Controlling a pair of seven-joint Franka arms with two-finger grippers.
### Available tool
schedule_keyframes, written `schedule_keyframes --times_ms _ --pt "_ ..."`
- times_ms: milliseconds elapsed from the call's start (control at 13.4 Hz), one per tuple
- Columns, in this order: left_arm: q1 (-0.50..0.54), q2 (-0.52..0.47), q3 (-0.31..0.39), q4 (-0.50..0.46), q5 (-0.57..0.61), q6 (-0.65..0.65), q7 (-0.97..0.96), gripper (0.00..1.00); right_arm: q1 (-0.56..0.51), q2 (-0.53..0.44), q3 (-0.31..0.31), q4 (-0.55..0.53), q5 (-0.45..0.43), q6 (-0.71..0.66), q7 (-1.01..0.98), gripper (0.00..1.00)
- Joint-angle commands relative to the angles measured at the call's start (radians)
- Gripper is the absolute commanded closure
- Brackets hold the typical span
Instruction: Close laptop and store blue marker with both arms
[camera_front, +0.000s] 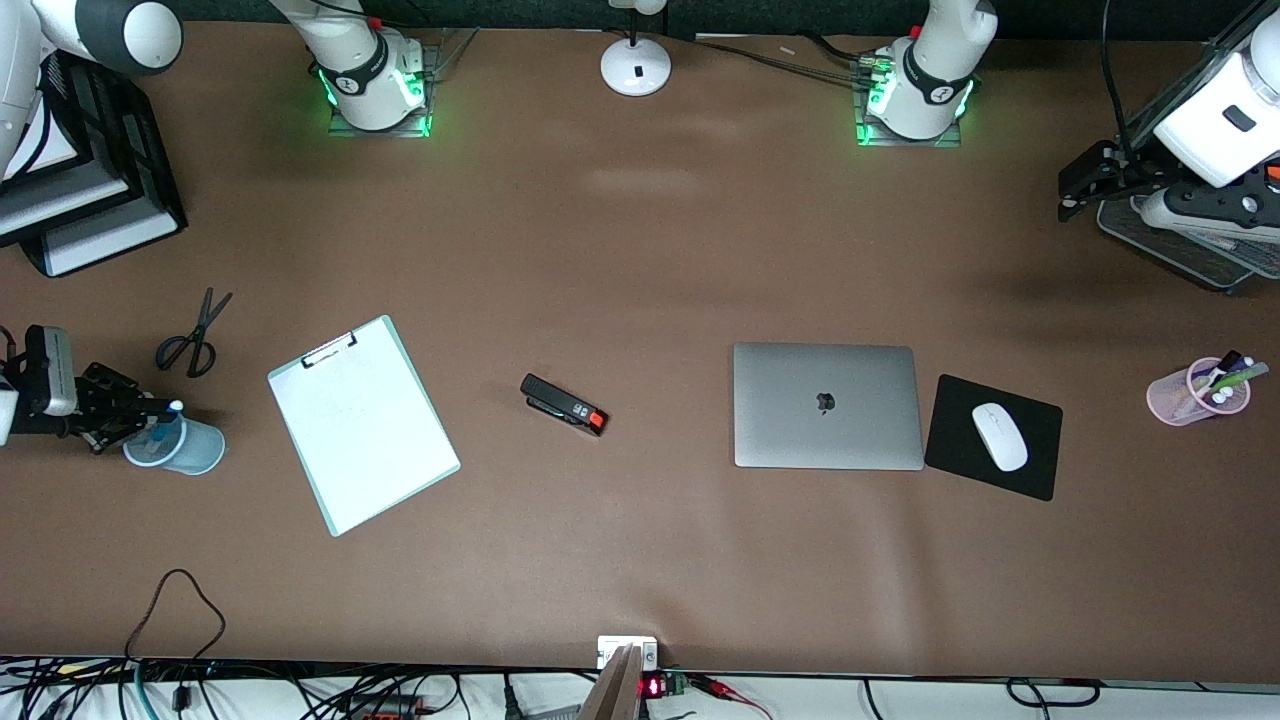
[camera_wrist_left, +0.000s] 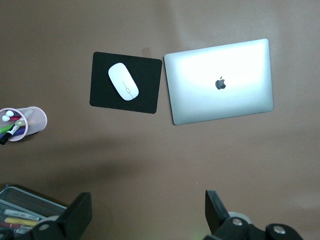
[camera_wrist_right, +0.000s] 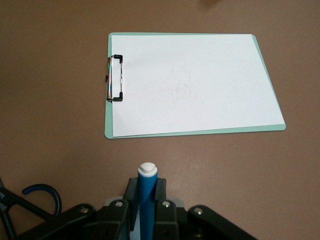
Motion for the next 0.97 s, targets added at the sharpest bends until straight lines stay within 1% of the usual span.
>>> schedule_keyframes --times_ms 0,75,299,524,673,898 --pt "0.001 -0.003 0.001 -0.006 -0.020 0.011 0.017 0.00 -0.018 0.020 0.013 0.034 0.017 0.005 0.019 0.53" --pt "0.001 -0.003 0.001 -0.006 -0.020 0.011 0.017 0.00 -0.019 0.020 0.013 0.033 0.017 0.006 0.029 0.01" --pt "0.001 -0.003 0.001 -0.006 -0.020 0.011 0.017 0.00 -0.027 0.006 0.011 0.031 0.013 -0.006 0.124 0.00" --pt "0.001 -0.003 0.001 -0.004 -0.020 0.011 0.017 0.00 -0.022 -0.032 0.011 0.028 0.004 -0.023 0.248 0.00" --pt "0.002 -0.003 0.001 -0.003 -0.020 0.011 0.017 0.00 -0.016 -0.075 0.011 0.017 -0.001 -0.024 0.322 0.00" --pt "0.001 -0.003 0.001 -0.001 -0.020 0.019 0.017 0.00 0.001 -0.179 0.014 -0.059 -0.030 -0.024 0.468 0.00"
